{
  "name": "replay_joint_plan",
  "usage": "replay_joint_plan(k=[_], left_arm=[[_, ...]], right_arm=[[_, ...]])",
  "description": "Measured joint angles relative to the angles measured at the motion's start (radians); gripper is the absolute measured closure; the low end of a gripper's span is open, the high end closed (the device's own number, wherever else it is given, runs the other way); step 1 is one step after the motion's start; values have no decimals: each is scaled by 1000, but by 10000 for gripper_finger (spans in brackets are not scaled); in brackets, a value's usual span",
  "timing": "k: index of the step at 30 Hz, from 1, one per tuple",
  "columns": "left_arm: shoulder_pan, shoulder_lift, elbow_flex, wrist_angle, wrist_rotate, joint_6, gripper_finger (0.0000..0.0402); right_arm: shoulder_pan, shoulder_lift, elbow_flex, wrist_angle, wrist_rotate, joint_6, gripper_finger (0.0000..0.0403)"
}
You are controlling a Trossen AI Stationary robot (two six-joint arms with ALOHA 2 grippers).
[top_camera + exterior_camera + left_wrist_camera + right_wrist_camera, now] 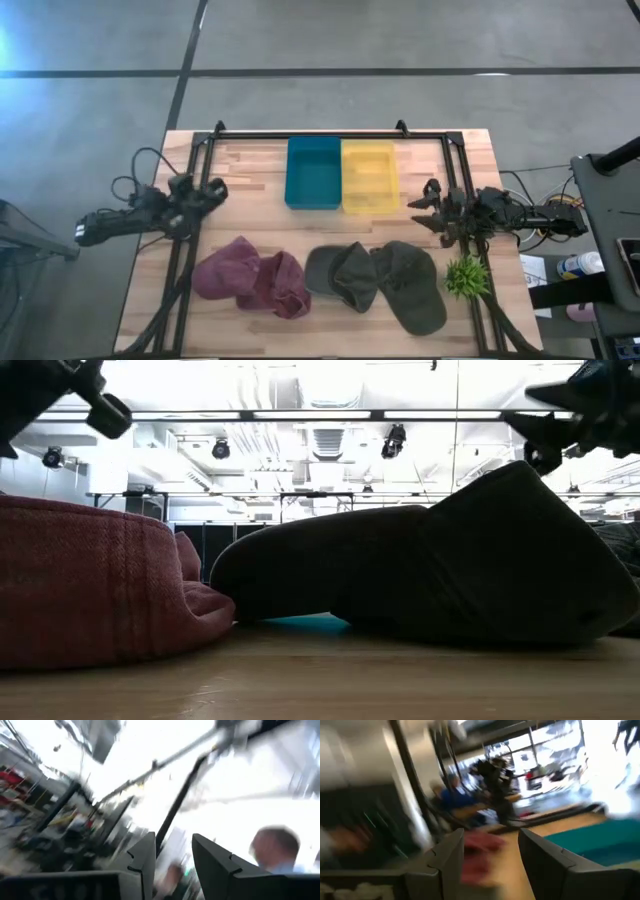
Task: Pick & Place hat
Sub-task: Put the right gray cap into the yellow bin
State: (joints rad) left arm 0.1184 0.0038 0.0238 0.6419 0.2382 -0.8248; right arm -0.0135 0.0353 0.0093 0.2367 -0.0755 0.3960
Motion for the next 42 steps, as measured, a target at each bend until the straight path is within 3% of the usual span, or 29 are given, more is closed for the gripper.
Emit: replay_joint_plan(k=[3, 5, 9, 12, 18, 23, 31, 35, 42], left_arm=[[0, -1, 0, 134, -101, -127, 280], [0, -1, 2, 171, -185, -146, 280], [0, 6, 2, 171, -318, -90, 280], [-1, 31, 2, 128, -372, -54, 280], [-4, 122, 2, 107, -370, -223, 280], [-4, 198, 2, 98, -367, -277, 280], [-4, 247, 2, 96, -294, -270, 280], [-4, 247, 2, 97, -282, -270, 280], [-4, 248, 3, 98, -280, -280, 280]], right_arm=[[0, 0, 0, 82, 7, 390, 220], [0, 0, 0, 127, 23, 509, 220], [14, 1, 0, 226, -16, 564, 218], [17, 1, 0, 278, 24, 667, 218], [43, 15, 0, 328, -9, 712, 219], [148, 88, 1, 326, -30, 715, 219], [344, 375, 131, 122, -34, 563, 229], [385, 517, 267, -35, -33, 787, 236], [401, 764, 495, -356, -81, 789, 259]])
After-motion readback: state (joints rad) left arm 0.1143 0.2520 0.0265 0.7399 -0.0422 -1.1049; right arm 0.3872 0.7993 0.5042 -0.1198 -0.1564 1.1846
